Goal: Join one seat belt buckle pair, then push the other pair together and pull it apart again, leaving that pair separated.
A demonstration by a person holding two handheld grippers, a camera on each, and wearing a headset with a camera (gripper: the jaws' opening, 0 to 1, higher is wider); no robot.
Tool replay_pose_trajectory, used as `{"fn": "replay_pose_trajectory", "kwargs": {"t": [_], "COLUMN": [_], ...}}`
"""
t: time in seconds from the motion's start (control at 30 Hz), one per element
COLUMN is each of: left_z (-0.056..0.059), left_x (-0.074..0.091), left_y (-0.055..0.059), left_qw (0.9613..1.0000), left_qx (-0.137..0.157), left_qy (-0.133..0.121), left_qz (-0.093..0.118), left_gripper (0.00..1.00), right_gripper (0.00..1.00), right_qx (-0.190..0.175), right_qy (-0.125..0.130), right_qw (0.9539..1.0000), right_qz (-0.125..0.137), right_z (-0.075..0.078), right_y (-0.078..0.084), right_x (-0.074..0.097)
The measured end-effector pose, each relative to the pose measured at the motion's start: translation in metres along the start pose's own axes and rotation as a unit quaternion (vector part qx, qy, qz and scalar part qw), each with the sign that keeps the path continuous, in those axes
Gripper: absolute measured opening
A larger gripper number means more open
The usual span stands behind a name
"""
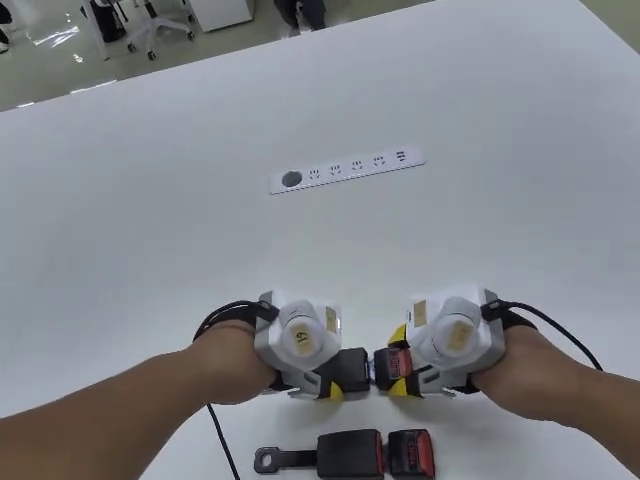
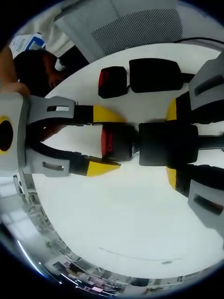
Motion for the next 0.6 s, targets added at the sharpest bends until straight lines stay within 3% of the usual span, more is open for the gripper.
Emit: {"fn": "replay_pose_trajectory", "kwargs": {"t": [0.6], "left_z": [0.0010], "left_x": [0.0009], "left_y": [-0.0014], "left_qw": [0.9999], "left_qx": [0.004], "left_qy": [-0.007], "left_qz": [-0.011], "left_gripper": [0.33], "right_gripper": [0.33], "right_qx": [0.005], "right_qy": [0.005], "right_qw": [0.9999], "right_qz": [-0.012], "right_z": [-0.0013], "right_y": [-0.0003], "right_x": [0.0011]}}
Point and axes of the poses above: the centre of the closed fingertips' face, and the gripper's own axes: x roughly backward along the fingers, z roughly to its right, y roughly out of its underside, the point moved 7 cm from there along x, roughly backward along the fingers, and after that the axes turned 8 degrees about -x, right-handed, at the moved point
